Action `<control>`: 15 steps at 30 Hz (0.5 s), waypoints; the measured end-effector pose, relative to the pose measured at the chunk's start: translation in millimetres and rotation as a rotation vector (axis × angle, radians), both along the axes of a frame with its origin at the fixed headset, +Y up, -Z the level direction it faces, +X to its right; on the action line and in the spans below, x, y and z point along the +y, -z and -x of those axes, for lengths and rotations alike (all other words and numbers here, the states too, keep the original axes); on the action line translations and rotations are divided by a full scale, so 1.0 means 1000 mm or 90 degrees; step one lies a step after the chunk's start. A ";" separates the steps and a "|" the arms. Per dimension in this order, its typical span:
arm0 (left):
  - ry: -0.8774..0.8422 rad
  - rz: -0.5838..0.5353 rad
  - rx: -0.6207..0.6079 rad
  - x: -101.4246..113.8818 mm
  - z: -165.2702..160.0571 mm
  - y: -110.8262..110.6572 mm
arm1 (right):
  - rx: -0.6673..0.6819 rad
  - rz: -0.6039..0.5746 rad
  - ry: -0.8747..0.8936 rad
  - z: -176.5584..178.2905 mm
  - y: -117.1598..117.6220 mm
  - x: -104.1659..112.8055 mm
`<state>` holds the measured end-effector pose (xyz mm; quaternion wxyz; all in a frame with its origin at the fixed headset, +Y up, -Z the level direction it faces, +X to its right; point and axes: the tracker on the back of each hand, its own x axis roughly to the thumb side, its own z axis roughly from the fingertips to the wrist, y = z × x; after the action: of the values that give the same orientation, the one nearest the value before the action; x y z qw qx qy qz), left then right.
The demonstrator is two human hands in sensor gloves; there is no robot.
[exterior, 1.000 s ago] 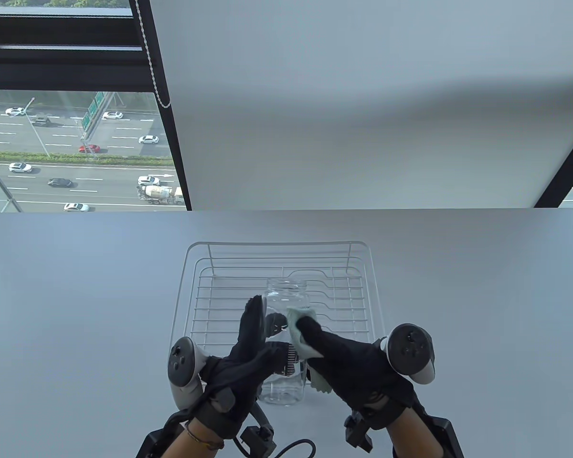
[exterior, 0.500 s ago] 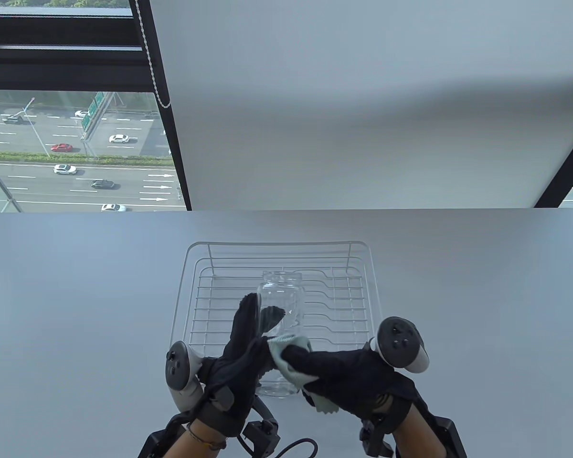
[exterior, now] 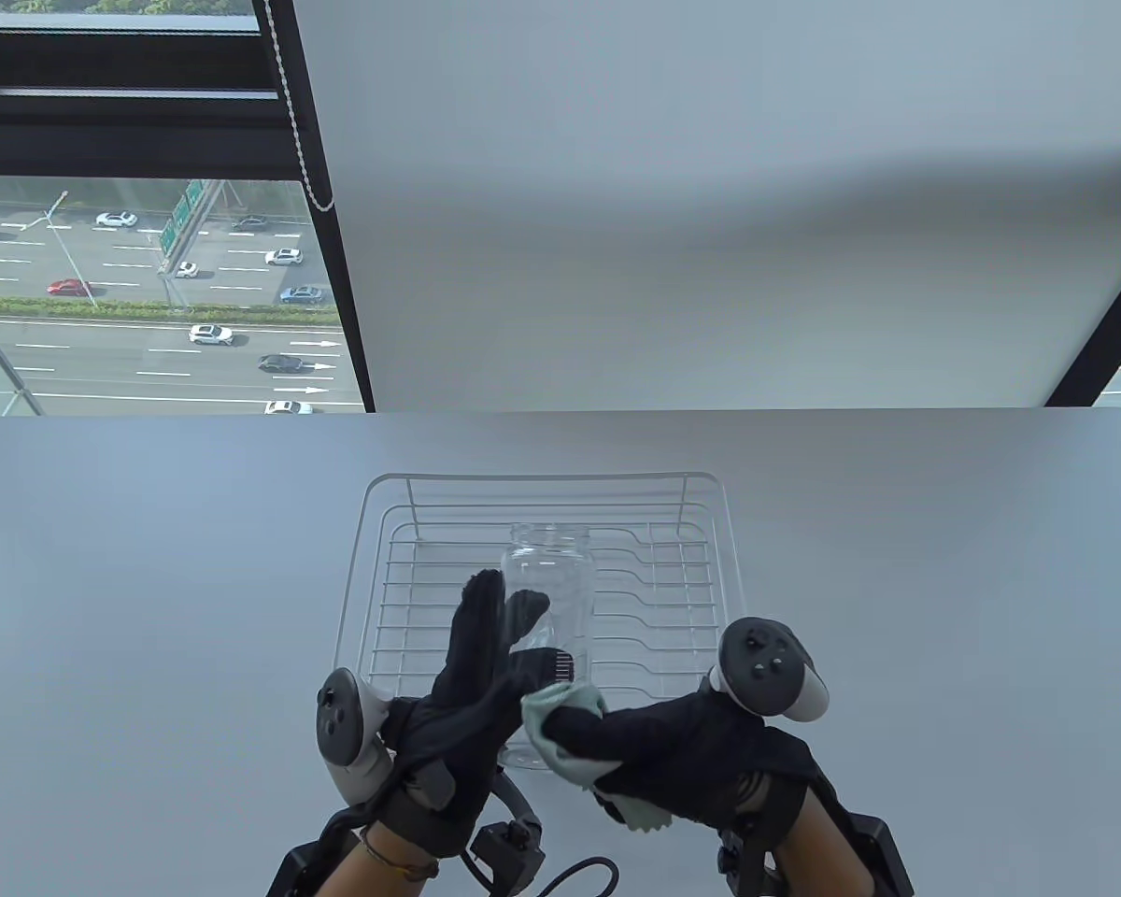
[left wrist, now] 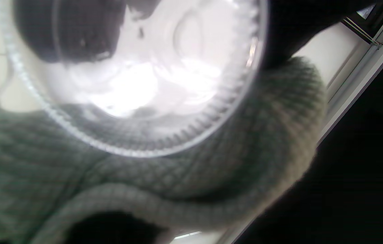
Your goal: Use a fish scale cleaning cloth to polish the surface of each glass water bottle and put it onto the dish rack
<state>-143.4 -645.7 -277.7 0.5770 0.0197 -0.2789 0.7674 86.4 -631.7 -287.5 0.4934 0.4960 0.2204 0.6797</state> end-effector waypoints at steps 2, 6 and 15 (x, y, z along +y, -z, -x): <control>0.029 0.003 -0.014 0.001 -0.001 -0.002 | -0.042 -0.016 0.025 -0.005 0.004 0.002; 0.072 0.004 -0.068 0.000 -0.009 -0.004 | -0.286 -0.046 0.148 -0.026 0.009 0.002; 0.030 0.005 -0.022 0.001 -0.001 -0.004 | -0.031 -0.017 0.023 -0.002 0.003 0.003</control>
<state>-142.2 -645.1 -274.0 0.5897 -0.0025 -0.2863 0.7552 88.8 -629.2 -290.4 0.5041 0.4895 0.1906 0.6855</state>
